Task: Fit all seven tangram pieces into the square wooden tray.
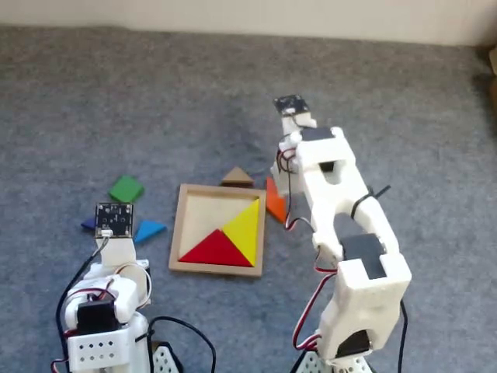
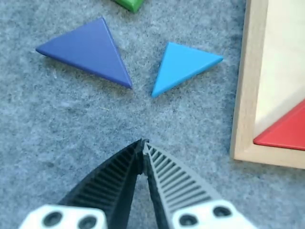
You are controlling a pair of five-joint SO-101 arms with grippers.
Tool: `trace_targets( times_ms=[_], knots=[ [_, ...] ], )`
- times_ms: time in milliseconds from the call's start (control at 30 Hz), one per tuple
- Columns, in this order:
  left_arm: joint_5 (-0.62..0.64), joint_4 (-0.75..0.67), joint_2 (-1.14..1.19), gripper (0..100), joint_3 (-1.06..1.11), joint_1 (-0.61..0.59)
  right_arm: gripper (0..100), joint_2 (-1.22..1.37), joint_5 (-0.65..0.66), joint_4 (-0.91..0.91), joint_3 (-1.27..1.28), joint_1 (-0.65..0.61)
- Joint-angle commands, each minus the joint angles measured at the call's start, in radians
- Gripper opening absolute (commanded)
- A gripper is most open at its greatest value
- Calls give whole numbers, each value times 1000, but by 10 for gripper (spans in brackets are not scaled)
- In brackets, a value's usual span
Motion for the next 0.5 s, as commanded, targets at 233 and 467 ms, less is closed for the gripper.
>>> trace_targets(
  times_ms=[233,467],
  knots=[
    [11,5,-33,13,19,-12,227,-77,-72,159,-165,-81],
    [11,5,-33,13,19,-12,227,-70,-167,88,-159,-159]
  ],
)
